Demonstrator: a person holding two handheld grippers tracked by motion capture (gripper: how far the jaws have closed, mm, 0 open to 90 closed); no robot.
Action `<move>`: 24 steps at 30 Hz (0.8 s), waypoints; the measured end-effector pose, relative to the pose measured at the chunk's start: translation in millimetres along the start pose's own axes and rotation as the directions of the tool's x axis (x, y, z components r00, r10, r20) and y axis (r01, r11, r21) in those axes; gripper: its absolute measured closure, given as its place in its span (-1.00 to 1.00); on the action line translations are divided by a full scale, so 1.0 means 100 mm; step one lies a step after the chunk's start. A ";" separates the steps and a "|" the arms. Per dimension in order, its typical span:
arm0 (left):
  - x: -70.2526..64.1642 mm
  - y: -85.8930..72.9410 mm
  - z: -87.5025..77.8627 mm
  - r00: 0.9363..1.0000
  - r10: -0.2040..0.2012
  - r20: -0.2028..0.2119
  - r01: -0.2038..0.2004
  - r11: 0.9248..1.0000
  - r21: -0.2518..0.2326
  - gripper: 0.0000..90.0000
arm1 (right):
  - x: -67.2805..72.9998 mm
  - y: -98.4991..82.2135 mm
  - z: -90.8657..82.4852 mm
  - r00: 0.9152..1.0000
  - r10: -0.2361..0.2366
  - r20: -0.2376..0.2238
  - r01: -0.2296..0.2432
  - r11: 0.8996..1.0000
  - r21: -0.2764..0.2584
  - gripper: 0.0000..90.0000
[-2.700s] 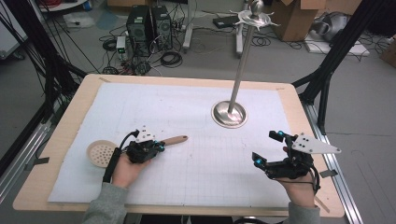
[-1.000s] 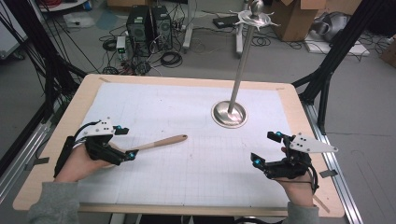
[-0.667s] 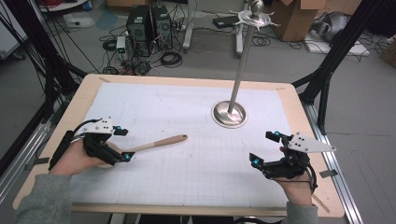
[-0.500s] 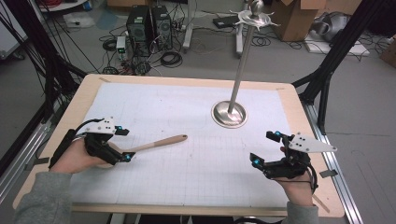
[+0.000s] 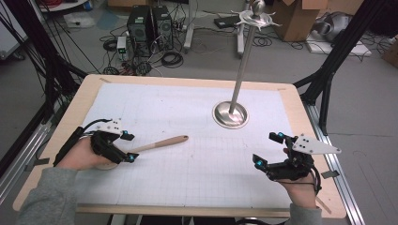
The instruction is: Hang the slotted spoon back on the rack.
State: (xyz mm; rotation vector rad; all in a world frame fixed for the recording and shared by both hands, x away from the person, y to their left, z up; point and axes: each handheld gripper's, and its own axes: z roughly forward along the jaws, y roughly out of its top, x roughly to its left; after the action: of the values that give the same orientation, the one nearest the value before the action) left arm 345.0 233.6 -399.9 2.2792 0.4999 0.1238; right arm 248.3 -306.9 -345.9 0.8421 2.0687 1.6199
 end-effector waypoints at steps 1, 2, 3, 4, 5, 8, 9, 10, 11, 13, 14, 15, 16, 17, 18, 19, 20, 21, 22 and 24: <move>0.01 0.00 0.02 1.000 0.004 0.002 -0.004 1.000 0.014 -0.49 | 0.00 0.00 -0.01 1.000 0.001 0.002 -0.001 1.000 -0.002 -0.98; 0.01 0.00 0.02 1.000 0.004 0.002 -0.004 1.000 0.014 -0.47 | 0.00 0.00 -0.01 1.000 -0.001 0.001 0.001 1.000 -0.001 -0.98; 0.01 0.01 0.05 1.000 -0.001 0.007 0.000 1.000 0.027 -0.42 | 0.00 0.00 -0.01 1.000 0.000 0.002 0.000 1.000 -0.001 -0.98; 0.01 0.01 0.05 1.000 -0.001 0.007 0.000 1.000 0.027 -0.40 | 0.00 0.00 -0.01 1.000 0.000 0.002 0.000 1.000 -0.001 -0.98; 0.02 0.01 0.07 1.000 -0.003 0.007 0.003 0.999 0.044 -0.38 | 0.00 -0.01 -0.01 1.000 -0.001 0.002 0.001 1.000 -0.001 -0.98; 0.02 0.01 0.09 1.000 0.004 0.015 -0.005 0.999 0.054 -0.36 | 0.00 -0.01 -0.01 1.000 -0.001 0.001 0.001 1.000 -0.001 -0.98; 0.03 0.01 0.10 1.000 0.002 0.016 -0.003 0.998 0.060 -0.30 | -0.01 -0.01 -0.01 1.000 -0.002 0.001 0.002 1.000 0.000 -0.98; 0.03 0.01 0.10 1.000 0.002 0.016 -0.003 0.998 0.060 -0.30 | -0.01 -0.01 -0.01 1.000 -0.002 0.001 0.002 1.000 0.000 -0.98; 0.04 0.00 0.11 1.000 0.000 0.015 -0.001 0.998 0.066 -0.28 | -0.01 -0.01 -0.01 1.000 0.005 0.001 -0.005 1.000 0.003 -0.98; 0.04 0.01 0.11 1.000 0.028 0.011 -0.029 0.996 0.087 -0.23 | -0.01 -0.01 -0.01 1.000 0.007 0.001 -0.007 1.000 0.003 -0.98; 0.04 0.01 0.12 1.000 0.020 0.011 -0.021 0.996 0.087 -0.22 | -0.01 -0.01 -0.01 1.000 0.008 0.000 -0.008 1.000 0.004 -0.98; 0.04 0.01 0.12 1.000 0.024 0.011 -0.025 0.995 0.100 -0.20 | -0.01 -0.01 -0.01 1.000 0.007 0.000 -0.007 1.000 0.003 -0.98; 0.04 0.01 0.13 0.999 0.031 0.009 -0.032 0.993 0.114 -0.17 | -0.01 -0.01 -0.01 1.000 0.006 0.000 -0.006 1.000 0.003 -0.98; 0.04 0.01 0.14 1.000 0.029 0.003 -0.030 0.992 0.122 -0.16 | -0.01 -0.01 -0.01 1.000 0.005 0.001 -0.005 1.000 0.003 -0.98; 0.04 0.01 0.14 1.000 0.029 0.003 -0.030 0.992 0.122 -0.13 | -0.01 -0.01 -0.01 1.000 0.005 0.001 -0.005 1.000 0.003 -0.98; 0.04 0.01 0.17 0.999 0.032 -0.002 -0.031 0.989 0.141 -0.09 | -0.01 -0.01 -0.01 1.000 0.006 0.000 -0.006 1.000 0.003 -0.98; 0.04 0.01 0.17 0.999 0.032 -0.002 -0.031 0.989 0.141 -0.08 | -0.01 -0.01 -0.01 1.000 0.006 0.000 -0.006 1.000 0.003 -0.98; 0.04 0.01 0.19 0.999 0.037 -0.012 -0.035 0.986 0.161 -0.06 | -0.01 -0.01 -0.01 1.000 0.003 0.000 -0.003 1.000 0.001 -0.98; 0.04 0.01 0.19 0.999 0.037 -0.012 -0.035 0.986 0.161 -0.02 | -0.01 -0.01 -0.01 1.000 0.003 0.000 -0.003 1.000 0.001 -0.98; 0.05 0.01 0.21 0.999 0.036 -0.022 -0.031 0.981 0.193 0.04 | -0.01 -0.01 -0.01 1.000 0.003 -0.002 -0.003 1.000 0.001 -0.98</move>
State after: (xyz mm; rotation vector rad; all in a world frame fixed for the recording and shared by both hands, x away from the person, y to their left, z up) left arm 355.3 220.1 -414.0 2.4786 0.5055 0.1268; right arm 248.0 -308.3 -346.9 0.8446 2.0701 1.6221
